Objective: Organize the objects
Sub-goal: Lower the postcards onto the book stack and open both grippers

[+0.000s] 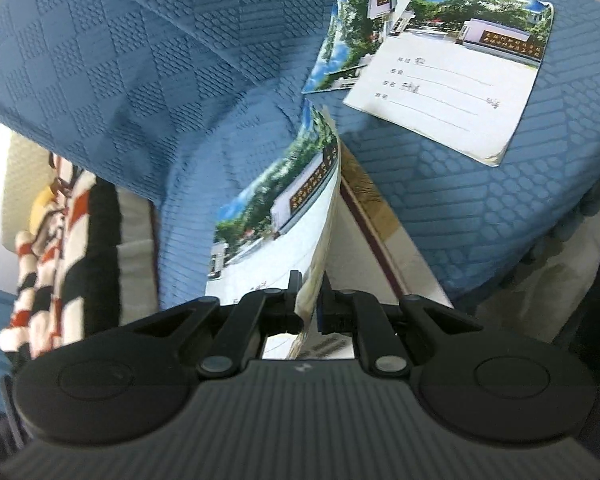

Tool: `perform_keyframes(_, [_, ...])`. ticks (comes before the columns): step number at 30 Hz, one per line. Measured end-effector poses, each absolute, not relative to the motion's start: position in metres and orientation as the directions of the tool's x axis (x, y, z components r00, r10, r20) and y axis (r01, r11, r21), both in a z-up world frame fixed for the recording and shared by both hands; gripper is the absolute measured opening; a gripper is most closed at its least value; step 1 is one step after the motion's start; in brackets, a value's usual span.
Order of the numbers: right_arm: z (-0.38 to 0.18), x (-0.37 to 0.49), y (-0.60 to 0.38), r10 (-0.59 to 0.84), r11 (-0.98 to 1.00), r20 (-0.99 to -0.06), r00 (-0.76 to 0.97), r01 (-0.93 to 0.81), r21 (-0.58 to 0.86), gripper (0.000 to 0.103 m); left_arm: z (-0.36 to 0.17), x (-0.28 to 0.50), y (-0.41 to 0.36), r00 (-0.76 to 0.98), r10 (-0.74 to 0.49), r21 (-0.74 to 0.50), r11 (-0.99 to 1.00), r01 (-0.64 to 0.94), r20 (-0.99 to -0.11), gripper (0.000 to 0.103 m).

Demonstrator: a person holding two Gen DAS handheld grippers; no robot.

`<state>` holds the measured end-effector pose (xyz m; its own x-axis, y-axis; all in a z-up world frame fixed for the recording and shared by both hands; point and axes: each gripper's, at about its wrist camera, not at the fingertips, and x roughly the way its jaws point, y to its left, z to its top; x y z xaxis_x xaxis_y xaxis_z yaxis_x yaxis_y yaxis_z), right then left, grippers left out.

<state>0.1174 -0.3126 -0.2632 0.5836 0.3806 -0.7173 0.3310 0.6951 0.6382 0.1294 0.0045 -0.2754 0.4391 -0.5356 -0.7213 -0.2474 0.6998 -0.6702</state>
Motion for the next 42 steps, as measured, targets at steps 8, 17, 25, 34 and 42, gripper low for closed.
perform_keyframes(8, [-0.284,0.114,-0.315,0.361,0.721,-0.750,0.555,0.343,0.601,0.009,-0.294,0.128,0.001,0.373,-0.510,-0.617,0.737,-0.276,-0.775,0.003])
perform_keyframes(17, [-0.285,0.117,-0.312,0.343,0.746,-0.759,0.553,0.331,0.578,0.009,-0.291,0.129,-0.006,0.359,-0.496,-0.596,0.759,-0.263,-0.791,0.003])
perform_keyframes(25, [-0.280,0.118,-0.311,0.344,0.760,-0.769,0.538,0.322,0.565,0.016,-0.278,0.125,-0.006,0.358,-0.478,-0.572,0.787,-0.232,-0.802,0.032])
perform_keyframes(34, [-0.256,0.113,-0.318,0.323,0.777,-0.779,0.537,0.320,0.543,0.083,-0.231,0.109,-0.007,0.427,-0.435,-0.533,0.835,-0.139,-0.793,0.051])
perform_keyframes(42, [-0.204,0.103,-0.318,0.305,0.833,-0.726,0.617,0.198,0.517,0.083,-0.166,0.100,-0.018,0.523,-0.413,-0.501,0.865,-0.033,-0.746,0.058])
